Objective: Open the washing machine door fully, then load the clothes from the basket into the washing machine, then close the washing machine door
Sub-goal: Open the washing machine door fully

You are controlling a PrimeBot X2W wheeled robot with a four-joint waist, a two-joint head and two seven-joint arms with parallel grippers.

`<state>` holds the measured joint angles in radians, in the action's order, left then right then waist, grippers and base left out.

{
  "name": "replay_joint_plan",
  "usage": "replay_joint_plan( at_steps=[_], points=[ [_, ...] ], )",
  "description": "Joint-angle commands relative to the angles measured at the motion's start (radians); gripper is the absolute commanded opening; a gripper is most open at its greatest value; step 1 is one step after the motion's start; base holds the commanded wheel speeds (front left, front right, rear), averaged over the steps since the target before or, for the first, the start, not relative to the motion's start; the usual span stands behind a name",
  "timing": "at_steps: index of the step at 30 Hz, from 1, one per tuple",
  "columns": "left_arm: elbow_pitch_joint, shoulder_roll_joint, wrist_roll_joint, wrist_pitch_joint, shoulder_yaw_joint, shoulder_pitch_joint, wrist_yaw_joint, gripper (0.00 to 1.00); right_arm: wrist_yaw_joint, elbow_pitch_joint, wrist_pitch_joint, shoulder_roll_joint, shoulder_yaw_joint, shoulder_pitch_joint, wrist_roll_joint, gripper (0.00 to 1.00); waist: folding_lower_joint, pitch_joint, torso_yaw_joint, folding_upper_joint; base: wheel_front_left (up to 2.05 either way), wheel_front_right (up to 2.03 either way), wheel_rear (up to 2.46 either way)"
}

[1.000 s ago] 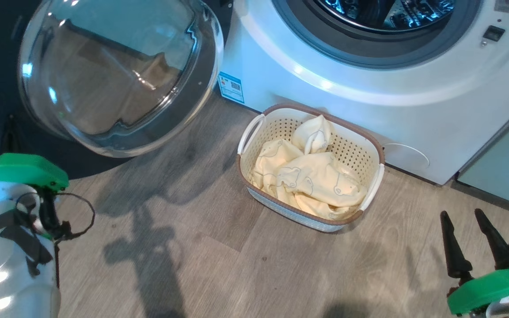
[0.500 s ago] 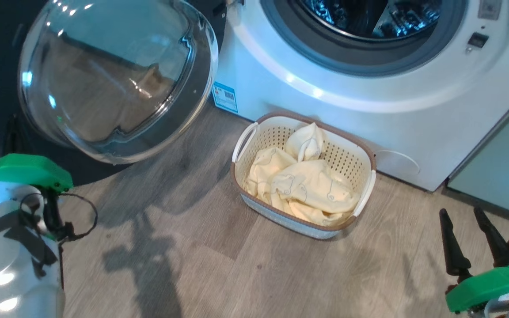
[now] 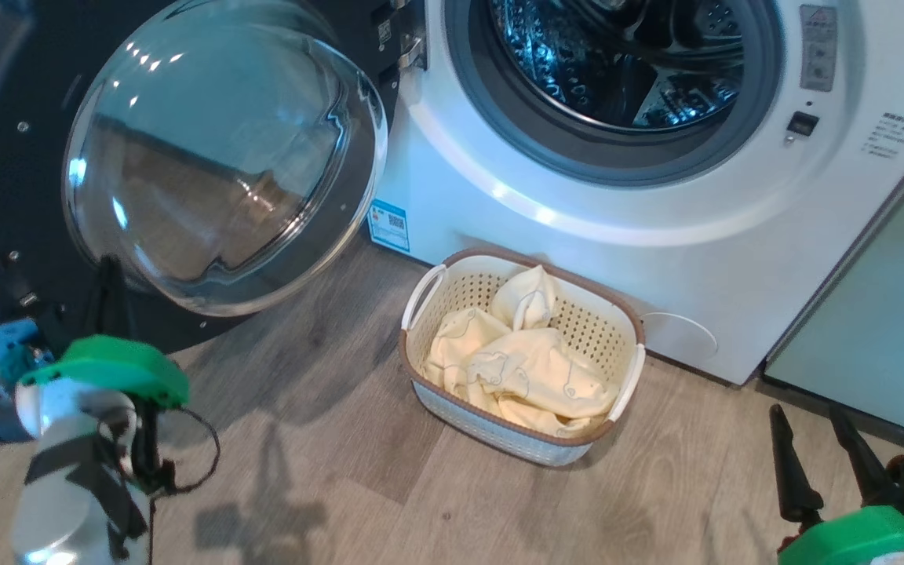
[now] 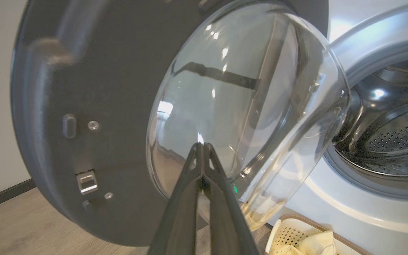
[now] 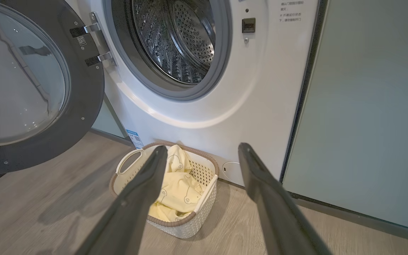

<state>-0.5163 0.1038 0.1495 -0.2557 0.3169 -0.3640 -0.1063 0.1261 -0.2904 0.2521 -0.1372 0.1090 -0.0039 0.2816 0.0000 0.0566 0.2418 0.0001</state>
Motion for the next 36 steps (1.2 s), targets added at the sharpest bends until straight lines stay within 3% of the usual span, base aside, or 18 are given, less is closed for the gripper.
replay_joint_plan(
  at_steps=[1, 2, 5, 6, 9, 10, 11, 12, 36],
  points=[
    [0.039, 0.027, -0.010, -0.006, 0.010, -0.006, -0.007, 0.04, 0.005, 0.028, 0.010, -0.006, 0.014, -0.017, 0.005, 1.00, 0.0000, -0.012, -0.009, -0.0001, 0.00, 0.00, 0.00],
    [0.042, 0.026, -0.009, -0.006, 0.002, 0.002, -0.009, 0.13, 0.005, 0.029, 0.010, -0.004, 0.014, -0.014, 0.005, 1.00, 0.0000, -0.016, -0.013, -0.0001, 0.00, 0.00, 0.00],
    [0.054, 0.023, -0.007, -0.006, -0.016, 0.028, -0.014, 0.22, 0.005, 0.031, 0.010, 0.000, 0.012, -0.004, 0.005, 1.00, 0.0000, -0.024, -0.030, -0.0001, 0.00, 0.00, 0.00],
    [0.059, 0.022, -0.005, -0.006, -0.020, 0.037, -0.015, 0.32, 0.005, 0.031, 0.010, 0.002, 0.011, -0.002, 0.005, 1.00, 0.0000, -0.026, -0.037, -0.0001, 0.00, 0.00, 0.00],
    [0.073, 0.018, 0.004, -0.006, -0.041, 0.070, -0.018, 0.47, 0.005, 0.031, 0.010, 0.005, 0.011, 0.004, 0.005, 1.00, 0.0000, -0.033, -0.060, -0.0001, 0.00, 0.00, 0.00],
    [0.077, 0.017, 0.007, -0.006, -0.047, 0.081, -0.019, 0.76, 0.005, 0.031, 0.010, 0.006, 0.011, 0.005, 0.005, 1.00, 0.0000, -0.035, -0.068, -0.0001, 0.00, 0.00, 0.00],
    [0.081, 0.016, 0.010, -0.006, -0.053, 0.091, -0.020, 0.94, 0.005, 0.031, 0.010, 0.006, 0.010, 0.007, 0.005, 1.00, 0.0000, -0.037, -0.076, -0.0001, 0.00, 0.00, 0.00],
    [0.086, 0.015, 0.014, -0.006, -0.059, 0.101, -0.020, 1.00, 0.005, 0.030, 0.010, 0.007, 0.010, 0.009, 0.005, 1.00, 0.0000, -0.039, -0.085, -0.0001, 0.00, 0.00, 0.00],
    [0.093, 0.044, 0.038, -0.006, -0.100, 0.141, -0.024, 1.00, 0.005, 0.055, 0.010, -0.002, 0.007, 0.028, -0.002, 1.00, 0.0000, -0.068, -0.337, -0.0001, 0.00, 0.00, 0.00]
  ],
)
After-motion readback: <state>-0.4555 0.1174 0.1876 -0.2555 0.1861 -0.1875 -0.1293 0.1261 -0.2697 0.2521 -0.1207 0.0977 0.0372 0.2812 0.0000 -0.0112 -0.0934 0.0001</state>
